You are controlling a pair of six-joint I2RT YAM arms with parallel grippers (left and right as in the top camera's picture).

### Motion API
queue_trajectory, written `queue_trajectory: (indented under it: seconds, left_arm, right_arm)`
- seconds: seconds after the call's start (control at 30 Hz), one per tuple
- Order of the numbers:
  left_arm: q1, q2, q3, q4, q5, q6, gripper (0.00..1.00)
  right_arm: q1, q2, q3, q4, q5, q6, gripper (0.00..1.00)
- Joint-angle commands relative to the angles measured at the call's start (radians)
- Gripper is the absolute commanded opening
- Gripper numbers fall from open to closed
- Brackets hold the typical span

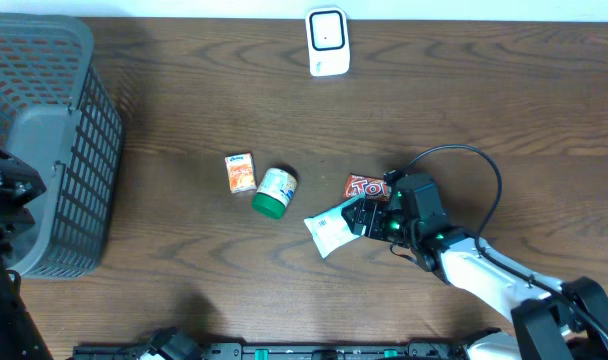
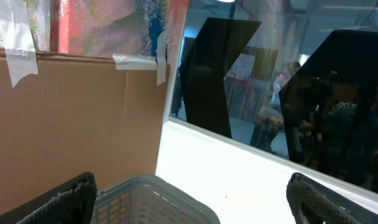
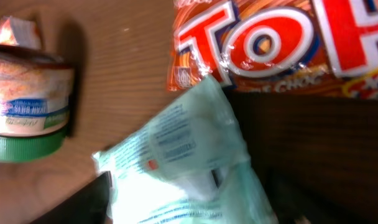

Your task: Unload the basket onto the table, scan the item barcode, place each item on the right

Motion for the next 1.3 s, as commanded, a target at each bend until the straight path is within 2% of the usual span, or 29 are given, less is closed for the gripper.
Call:
queue_trajectory:
  seconds: [0.0, 0.03, 0.07, 0.2, 0.3, 0.47, 0.6, 0.73, 0.93, 0.97, 1.03, 1.07, 1.17, 1.27]
  left_arm:
    - [0.002, -0.003, -0.004, 0.001, -0.013, -0.009, 0.98]
    - [0.002, -0.003, -0.004, 0.002, -0.013, -0.009, 0.98]
    - [0.002, -0.003, -0.004, 0.002, -0.013, -0.009, 0.98]
    - [0.002, -0.003, -0.004, 0.002, -0.013, -0.009, 0.98]
    - [0.002, -0.003, -0.004, 0.002, -0.013, -0.009, 0.98]
    - [0.002, -0.003, -0.004, 0.002, -0.013, -0.009, 0.98]
    - [0.002, -0.003, -0.004, -0.002, -0.013, -0.009, 0.98]
    - [0.002, -0.003, -0.004, -0.015, -0.013, -0.01, 0.98]
    - [0.002, -0.003, -0.004, -0.021, -0.013, -0.01, 0.98]
    - [0.002, -0.003, -0.004, -0.021, -0.013, -0.01, 0.98]
    - [0.002, -0.003, -0.004, -0.021, -0.013, -0.01, 0.98]
    - [0.002, -0.003, -0.004, -0.021, -0.013, -0.01, 0.98]
    - [0.002, -0.003, -0.004, -0.028, -0.013, -0.028, 0.98]
    - [0.002, -0.003, -0.004, -0.072, -0.013, -0.121, 0.98]
  right_arm:
    - [0.035, 0.192, -0.12, -0.099, 0.099, 0.018, 0.37]
    - [0.035, 0.2, -0.12, -0.098, 0.099, 0.018, 0.16]
    - [0.035, 0.204, -0.12, -0.098, 0.1, 0.018, 0.01]
    - [0.035, 0.197, -0.12, -0.053, 0.095, -0.016, 0.01]
    - [0.026, 0.153, -0.114, -0.003, 0.023, -0.051, 0.01]
    - [-0.02, -0.036, -0.106, -0.063, -0.055, -0.069, 0.01]
    - [-0.095, -0.262, -0.106, -0.134, -0.122, -0.132, 0.01]
    - [-0.156, -0.449, -0.106, -0.169, -0.097, -0.154, 0.01]
    - [-0.226, -0.545, -0.106, -0.217, -0.06, -0.149, 0.01]
    - [-0.227, -0.544, -0.106, -0.228, -0.063, -0.146, 0.12]
    - [-0.227, -0.541, -0.106, -0.266, -0.069, -0.146, 0.89]
    - [-0.227, -0.541, -0.106, -0.285, -0.068, -0.147, 0.99]
    - [-0.227, -0.519, -0.107, -0.392, -0.055, -0.175, 0.99]
    - [-0.227, -0.455, -0.107, -0.441, -0.061, -0.199, 0.99]
